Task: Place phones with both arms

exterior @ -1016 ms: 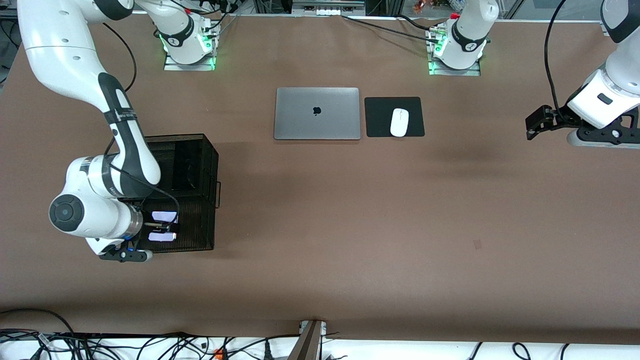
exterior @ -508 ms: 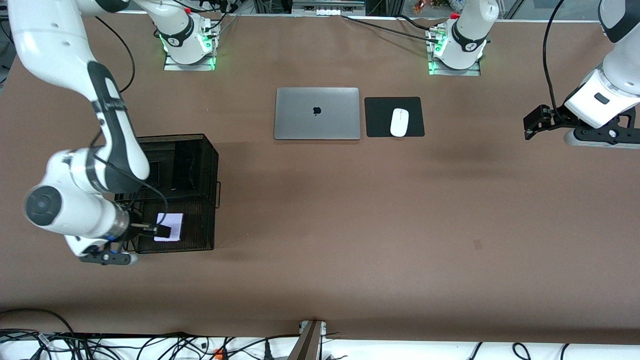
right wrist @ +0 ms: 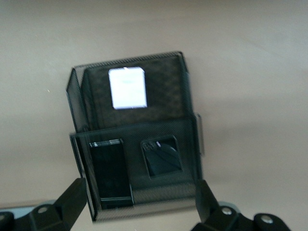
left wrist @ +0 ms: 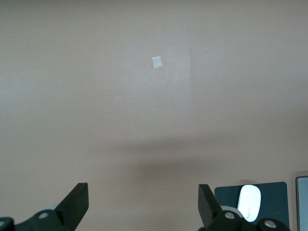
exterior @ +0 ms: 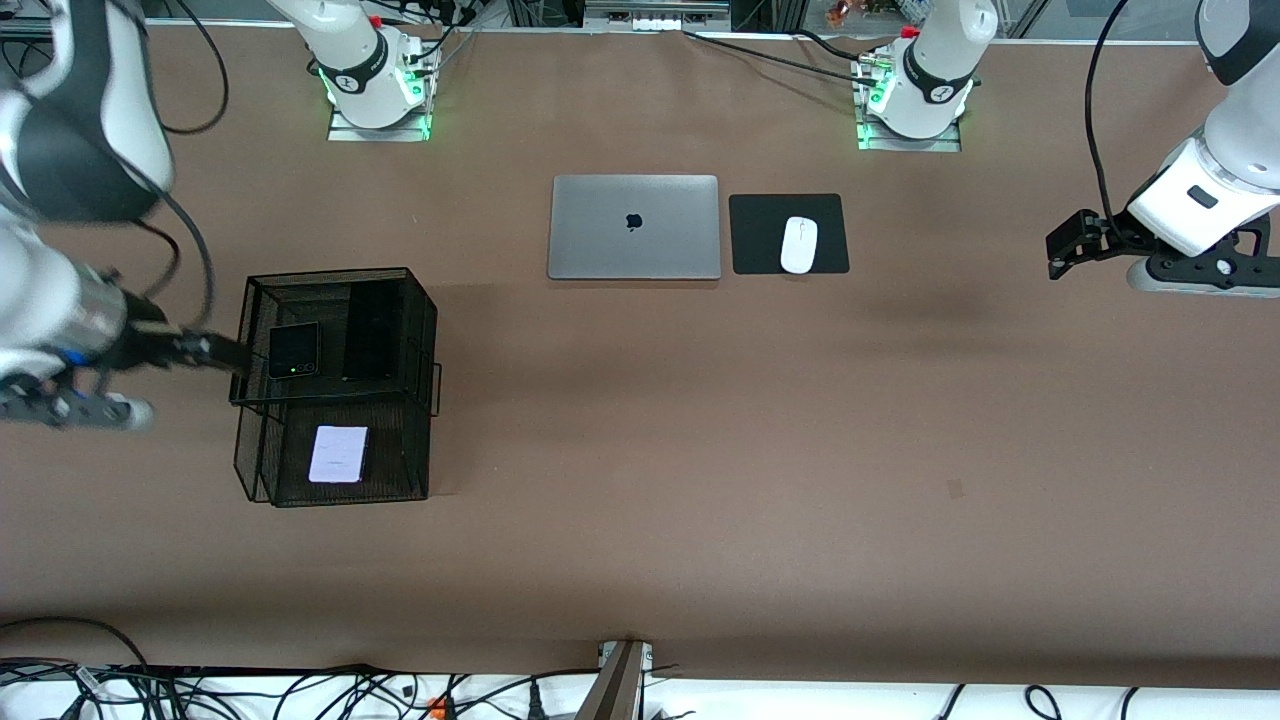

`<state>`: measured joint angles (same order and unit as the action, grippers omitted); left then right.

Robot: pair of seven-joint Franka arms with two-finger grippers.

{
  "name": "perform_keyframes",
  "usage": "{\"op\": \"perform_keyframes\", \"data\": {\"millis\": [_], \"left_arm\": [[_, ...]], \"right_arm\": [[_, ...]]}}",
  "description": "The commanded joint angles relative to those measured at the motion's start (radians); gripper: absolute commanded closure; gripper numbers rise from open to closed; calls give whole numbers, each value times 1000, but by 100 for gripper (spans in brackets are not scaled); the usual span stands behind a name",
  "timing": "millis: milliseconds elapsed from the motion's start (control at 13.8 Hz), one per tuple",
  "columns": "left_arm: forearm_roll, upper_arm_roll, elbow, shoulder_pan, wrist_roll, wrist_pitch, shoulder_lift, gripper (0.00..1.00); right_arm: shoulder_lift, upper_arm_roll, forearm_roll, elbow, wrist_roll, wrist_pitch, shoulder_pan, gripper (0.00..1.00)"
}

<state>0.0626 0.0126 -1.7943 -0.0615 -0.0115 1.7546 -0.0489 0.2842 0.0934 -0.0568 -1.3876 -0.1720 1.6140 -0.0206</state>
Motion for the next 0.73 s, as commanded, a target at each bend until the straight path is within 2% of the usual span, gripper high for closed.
{"op": "perform_keyframes", "data": {"millis": [0,145,363,653], "left_arm": [[-21,1,15,-3,1,-10,4,0],[-21,1,15,-3,1,-12,4,0],[-21,1,15,-3,1,-12,4,0],[-21,1,15,-3,1,-12,3,0]], "right_arm": [[-216,-43,6,-246,5,23,-4,0],[-279,-78,5,-289,38,8,-2,0],[-289,-145,12,-278,158,-26,1,0],[-277,-141,3,-234,186,-60,1,0]]}}
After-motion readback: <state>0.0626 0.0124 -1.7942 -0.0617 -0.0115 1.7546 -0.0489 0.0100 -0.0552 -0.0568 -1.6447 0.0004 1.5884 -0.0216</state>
